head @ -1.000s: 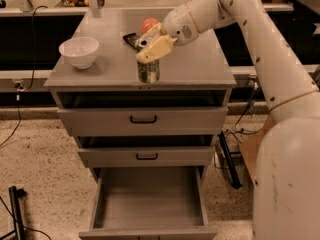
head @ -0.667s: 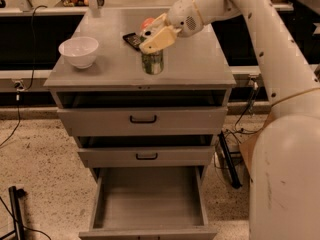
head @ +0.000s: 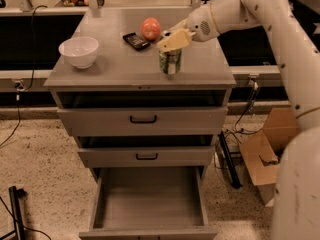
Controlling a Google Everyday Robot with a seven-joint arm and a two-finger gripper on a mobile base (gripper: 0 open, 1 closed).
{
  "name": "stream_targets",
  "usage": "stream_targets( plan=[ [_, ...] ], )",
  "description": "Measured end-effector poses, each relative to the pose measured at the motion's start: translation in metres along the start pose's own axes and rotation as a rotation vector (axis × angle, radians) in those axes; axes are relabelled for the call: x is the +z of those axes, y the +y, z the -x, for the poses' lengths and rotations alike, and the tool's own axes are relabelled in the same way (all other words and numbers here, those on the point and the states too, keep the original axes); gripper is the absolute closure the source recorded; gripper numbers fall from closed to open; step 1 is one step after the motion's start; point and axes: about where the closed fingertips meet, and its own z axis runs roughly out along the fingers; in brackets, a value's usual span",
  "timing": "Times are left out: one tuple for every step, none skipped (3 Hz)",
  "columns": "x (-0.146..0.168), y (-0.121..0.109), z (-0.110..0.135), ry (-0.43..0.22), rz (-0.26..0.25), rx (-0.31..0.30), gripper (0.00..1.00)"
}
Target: Pick green can from bottom drawer and place on counter
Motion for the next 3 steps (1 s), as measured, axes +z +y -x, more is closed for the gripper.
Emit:
stream_targets(
  plan=[
    [0.002, -0.014, -0.022, 0.012, -0.086, 0.073, 0.85],
    [0.009, -0.014, -0.021, 0.009, -0.080, 0.071, 0.62],
    [0.013, -0.013, -0.022, 0.010, -0.075, 0.072, 0.39]
  ],
)
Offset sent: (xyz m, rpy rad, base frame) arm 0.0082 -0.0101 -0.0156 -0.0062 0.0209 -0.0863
